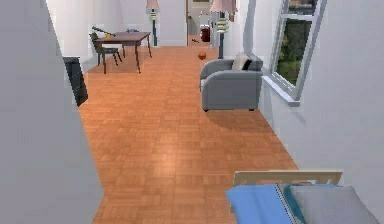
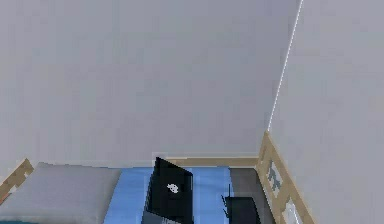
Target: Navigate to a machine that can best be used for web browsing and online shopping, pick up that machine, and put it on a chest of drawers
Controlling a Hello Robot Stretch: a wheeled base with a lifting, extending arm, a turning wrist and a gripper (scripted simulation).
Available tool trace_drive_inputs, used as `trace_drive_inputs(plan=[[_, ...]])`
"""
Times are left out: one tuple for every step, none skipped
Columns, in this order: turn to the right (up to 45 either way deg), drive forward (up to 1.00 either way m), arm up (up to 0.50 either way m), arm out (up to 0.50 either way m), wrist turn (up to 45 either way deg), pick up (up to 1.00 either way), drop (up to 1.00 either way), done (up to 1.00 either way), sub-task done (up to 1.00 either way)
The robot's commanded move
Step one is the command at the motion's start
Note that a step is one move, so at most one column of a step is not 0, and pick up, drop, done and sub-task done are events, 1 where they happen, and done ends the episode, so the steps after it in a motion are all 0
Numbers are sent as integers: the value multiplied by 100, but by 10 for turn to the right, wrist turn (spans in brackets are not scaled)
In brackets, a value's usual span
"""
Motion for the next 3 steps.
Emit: trace_drive_inputs(plan=[[0, 0, 10, 0, 0, 0, 0, 0, 0], [0, 0, 50, 0, 0, 0, 0, 0, 0], [0, 0, 12, 0, 0, 0, 0, 0, 0]])
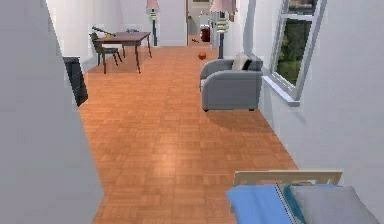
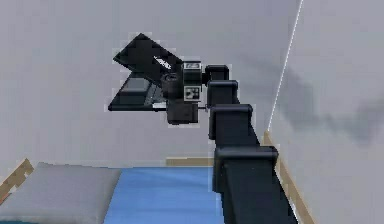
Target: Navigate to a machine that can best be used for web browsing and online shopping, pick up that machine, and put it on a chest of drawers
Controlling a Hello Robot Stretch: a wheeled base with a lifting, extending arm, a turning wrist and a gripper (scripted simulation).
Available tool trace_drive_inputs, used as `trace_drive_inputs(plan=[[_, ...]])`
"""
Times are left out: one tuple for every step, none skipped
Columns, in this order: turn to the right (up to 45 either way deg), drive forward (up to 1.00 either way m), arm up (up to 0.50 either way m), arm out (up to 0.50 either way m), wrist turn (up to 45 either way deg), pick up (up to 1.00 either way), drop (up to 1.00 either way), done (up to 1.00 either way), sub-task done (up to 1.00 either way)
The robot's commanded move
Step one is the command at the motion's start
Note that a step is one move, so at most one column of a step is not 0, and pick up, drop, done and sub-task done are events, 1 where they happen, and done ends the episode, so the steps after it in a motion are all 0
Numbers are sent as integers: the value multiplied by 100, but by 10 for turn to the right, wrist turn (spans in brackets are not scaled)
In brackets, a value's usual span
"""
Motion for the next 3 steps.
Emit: trace_drive_inputs(plan=[[0, 0, 0, 0, -450, 0, 0, 0, 0], [0, 0, 0, 0, -450, 0, 0, 0, 0], [0, 0, 0, 0, -300, 0, 0, 0, 0]])
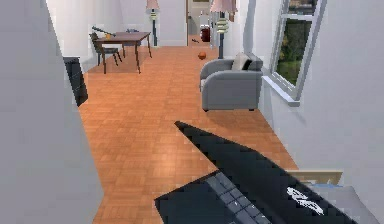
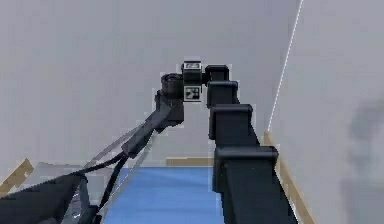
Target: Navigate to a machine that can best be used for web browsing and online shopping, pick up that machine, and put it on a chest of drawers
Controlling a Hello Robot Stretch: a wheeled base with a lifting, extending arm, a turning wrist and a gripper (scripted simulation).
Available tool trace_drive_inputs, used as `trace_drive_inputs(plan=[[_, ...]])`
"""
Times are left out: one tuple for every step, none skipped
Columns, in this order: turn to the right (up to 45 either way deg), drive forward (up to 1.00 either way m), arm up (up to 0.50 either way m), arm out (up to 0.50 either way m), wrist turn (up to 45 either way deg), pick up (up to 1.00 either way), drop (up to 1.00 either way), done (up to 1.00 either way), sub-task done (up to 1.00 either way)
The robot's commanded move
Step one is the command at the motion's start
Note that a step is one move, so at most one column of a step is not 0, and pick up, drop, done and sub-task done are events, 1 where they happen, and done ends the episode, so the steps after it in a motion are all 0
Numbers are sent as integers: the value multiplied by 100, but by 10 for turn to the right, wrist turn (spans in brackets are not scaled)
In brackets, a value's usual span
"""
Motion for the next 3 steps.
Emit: trace_drive_inputs(plan=[[0, 0, 0, -24, 0, 0, 0, 0, 0], [-450, 0, 0, 0, 0, 0, 0, 0, 0], [-420, 0, 0, 0, 0, 0, 0, 0, 0]])
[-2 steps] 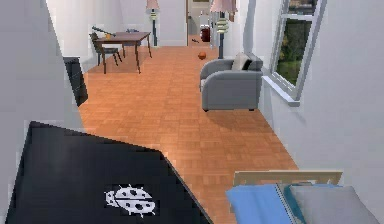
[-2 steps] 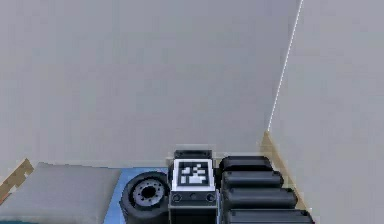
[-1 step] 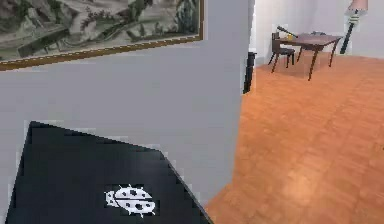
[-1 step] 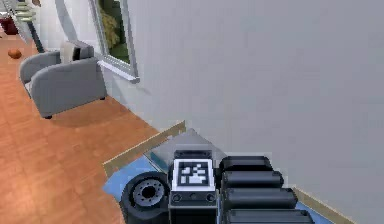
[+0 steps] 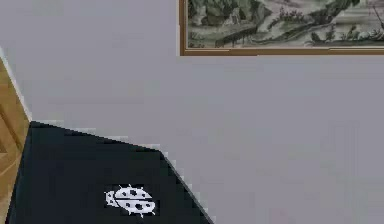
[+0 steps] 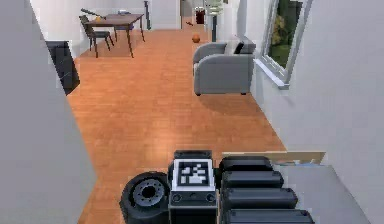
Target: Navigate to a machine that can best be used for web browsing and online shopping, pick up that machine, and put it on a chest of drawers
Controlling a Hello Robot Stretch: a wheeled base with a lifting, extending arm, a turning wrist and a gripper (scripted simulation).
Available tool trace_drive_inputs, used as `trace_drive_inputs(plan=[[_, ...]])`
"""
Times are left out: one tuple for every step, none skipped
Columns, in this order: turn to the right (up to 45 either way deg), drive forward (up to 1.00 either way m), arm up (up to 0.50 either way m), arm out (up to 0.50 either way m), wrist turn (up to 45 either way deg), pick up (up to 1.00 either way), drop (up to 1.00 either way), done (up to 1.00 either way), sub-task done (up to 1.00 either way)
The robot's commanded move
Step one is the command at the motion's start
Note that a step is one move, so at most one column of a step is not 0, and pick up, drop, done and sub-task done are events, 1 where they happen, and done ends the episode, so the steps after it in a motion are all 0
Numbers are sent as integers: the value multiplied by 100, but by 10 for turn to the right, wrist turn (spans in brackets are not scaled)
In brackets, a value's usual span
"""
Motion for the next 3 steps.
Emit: trace_drive_inputs(plan=[[0, 5, 0, 0, 0, 0, 0, 0, 0], [450, 0, 0, 0, 0, 0, 0, 0, 0], [300, 0, 0, 0, 0, 0, 0, 0, 0]])
